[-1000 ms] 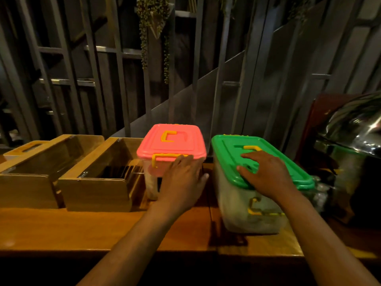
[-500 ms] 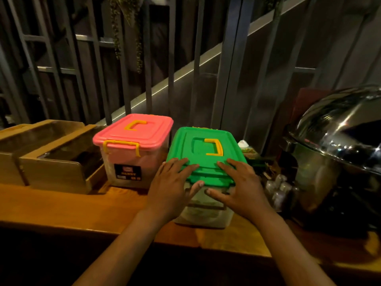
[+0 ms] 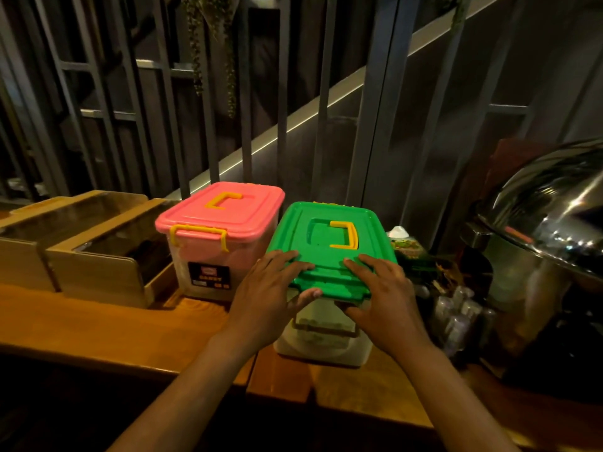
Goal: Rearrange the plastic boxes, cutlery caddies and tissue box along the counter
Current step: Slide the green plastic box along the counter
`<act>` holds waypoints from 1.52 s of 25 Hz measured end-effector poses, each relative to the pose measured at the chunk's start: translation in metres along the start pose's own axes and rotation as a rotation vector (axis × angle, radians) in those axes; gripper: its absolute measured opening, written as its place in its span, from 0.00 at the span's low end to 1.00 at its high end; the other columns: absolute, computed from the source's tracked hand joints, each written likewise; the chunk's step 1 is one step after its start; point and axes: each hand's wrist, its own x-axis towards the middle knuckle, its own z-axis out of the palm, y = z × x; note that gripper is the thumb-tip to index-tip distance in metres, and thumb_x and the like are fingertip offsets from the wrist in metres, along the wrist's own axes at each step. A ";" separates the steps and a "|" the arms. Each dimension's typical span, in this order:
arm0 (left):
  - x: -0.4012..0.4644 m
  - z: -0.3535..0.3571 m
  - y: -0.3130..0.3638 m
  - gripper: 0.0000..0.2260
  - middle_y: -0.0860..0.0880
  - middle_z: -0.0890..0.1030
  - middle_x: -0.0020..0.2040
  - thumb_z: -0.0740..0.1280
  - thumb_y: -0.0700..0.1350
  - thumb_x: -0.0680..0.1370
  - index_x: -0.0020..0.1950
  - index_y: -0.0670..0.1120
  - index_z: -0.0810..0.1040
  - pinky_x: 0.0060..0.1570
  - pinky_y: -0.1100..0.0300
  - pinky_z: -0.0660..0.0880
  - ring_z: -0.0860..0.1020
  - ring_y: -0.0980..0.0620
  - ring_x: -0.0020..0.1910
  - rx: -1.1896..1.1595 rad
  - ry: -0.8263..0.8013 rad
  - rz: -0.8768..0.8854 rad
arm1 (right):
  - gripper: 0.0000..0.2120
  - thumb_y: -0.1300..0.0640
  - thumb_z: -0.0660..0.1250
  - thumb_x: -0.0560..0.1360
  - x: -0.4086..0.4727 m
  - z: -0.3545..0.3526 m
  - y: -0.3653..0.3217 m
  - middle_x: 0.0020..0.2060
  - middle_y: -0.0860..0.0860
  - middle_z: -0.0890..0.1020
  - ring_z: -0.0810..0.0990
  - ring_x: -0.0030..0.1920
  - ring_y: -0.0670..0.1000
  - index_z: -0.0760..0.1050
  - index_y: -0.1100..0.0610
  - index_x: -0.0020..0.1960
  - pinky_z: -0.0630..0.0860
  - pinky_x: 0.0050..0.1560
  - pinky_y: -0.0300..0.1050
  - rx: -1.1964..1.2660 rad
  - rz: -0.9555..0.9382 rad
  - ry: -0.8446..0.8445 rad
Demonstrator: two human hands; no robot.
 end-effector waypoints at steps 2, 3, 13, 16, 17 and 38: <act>0.007 0.003 -0.009 0.24 0.51 0.75 0.66 0.56 0.68 0.74 0.63 0.56 0.75 0.66 0.53 0.67 0.68 0.49 0.67 -0.001 -0.005 0.006 | 0.35 0.44 0.74 0.67 0.008 0.005 -0.001 0.70 0.48 0.70 0.63 0.70 0.54 0.66 0.42 0.71 0.65 0.68 0.60 -0.009 0.005 0.002; 0.010 0.005 -0.013 0.24 0.51 0.75 0.66 0.56 0.68 0.74 0.63 0.56 0.75 0.67 0.53 0.67 0.69 0.49 0.67 0.001 -0.011 0.011 | 0.35 0.44 0.74 0.67 0.012 0.008 -0.002 0.70 0.48 0.70 0.63 0.70 0.54 0.66 0.42 0.71 0.65 0.68 0.59 -0.013 0.010 0.006; 0.050 0.027 -0.052 0.22 0.49 0.76 0.64 0.55 0.65 0.77 0.63 0.53 0.74 0.66 0.50 0.64 0.71 0.46 0.65 0.128 -0.001 0.101 | 0.34 0.44 0.74 0.66 0.062 0.036 -0.002 0.69 0.49 0.72 0.67 0.66 0.55 0.68 0.43 0.69 0.68 0.65 0.57 -0.054 0.073 0.000; 0.058 0.033 -0.060 0.22 0.51 0.74 0.66 0.54 0.65 0.77 0.63 0.56 0.72 0.67 0.46 0.59 0.69 0.47 0.67 0.191 -0.015 0.079 | 0.34 0.44 0.74 0.65 0.072 0.043 0.000 0.68 0.49 0.72 0.67 0.66 0.55 0.69 0.42 0.69 0.68 0.65 0.57 -0.066 0.080 -0.001; 0.061 0.034 -0.061 0.22 0.51 0.74 0.66 0.53 0.65 0.77 0.64 0.56 0.72 0.68 0.45 0.58 0.69 0.47 0.67 0.199 -0.018 0.076 | 0.34 0.44 0.74 0.65 0.075 0.045 0.001 0.68 0.49 0.72 0.67 0.66 0.56 0.69 0.43 0.69 0.68 0.65 0.58 -0.067 0.082 0.004; 0.080 0.044 -0.067 0.24 0.50 0.74 0.67 0.51 0.66 0.76 0.65 0.55 0.71 0.69 0.40 0.58 0.69 0.47 0.68 0.214 -0.045 0.058 | 0.34 0.40 0.70 0.69 0.093 0.053 0.010 0.71 0.50 0.68 0.64 0.68 0.57 0.62 0.42 0.72 0.67 0.67 0.63 -0.139 0.079 -0.077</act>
